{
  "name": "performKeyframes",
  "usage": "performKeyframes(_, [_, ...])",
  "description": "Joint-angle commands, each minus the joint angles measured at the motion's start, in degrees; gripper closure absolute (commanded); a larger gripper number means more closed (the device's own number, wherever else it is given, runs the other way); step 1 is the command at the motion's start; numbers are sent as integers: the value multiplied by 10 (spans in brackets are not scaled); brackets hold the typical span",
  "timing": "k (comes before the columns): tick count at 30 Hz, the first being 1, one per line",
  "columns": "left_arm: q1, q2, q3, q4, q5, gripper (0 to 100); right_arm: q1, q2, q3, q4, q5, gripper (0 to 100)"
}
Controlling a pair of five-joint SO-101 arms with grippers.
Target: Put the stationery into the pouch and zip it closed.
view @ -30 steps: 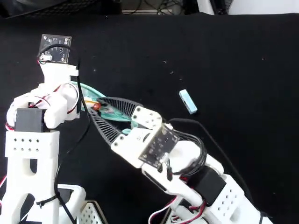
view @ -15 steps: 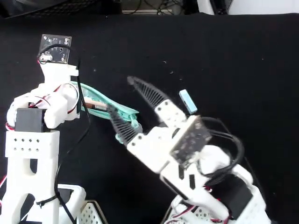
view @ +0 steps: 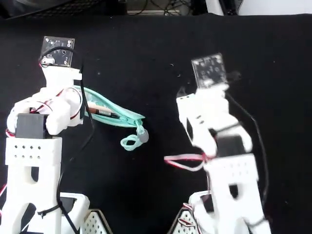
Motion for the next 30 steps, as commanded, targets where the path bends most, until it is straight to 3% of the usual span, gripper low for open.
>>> performKeyframes(1, [8, 9, 42, 2, 4, 970, 12, 131, -25, -40, -3, 786])
performKeyframes(5, [8, 9, 42, 2, 4, 970, 19, 320, -145, 6, -2, 786])
performKeyframes(11, [7, 9, 42, 2, 4, 970, 65, 571, -503, 261, 2, 786])
performKeyframes(19, [5, 9, 42, 3, 4, 970, 75, 862, -962, 497, 111, 787])
performKeyframes(23, [5, 9, 42, 3, 4, 970, 77, 976, -1092, 520, 129, 787])
performKeyframes(30, [5, 9, 42, 2, 4, 970, 75, 1090, -1156, 516, 142, 787])
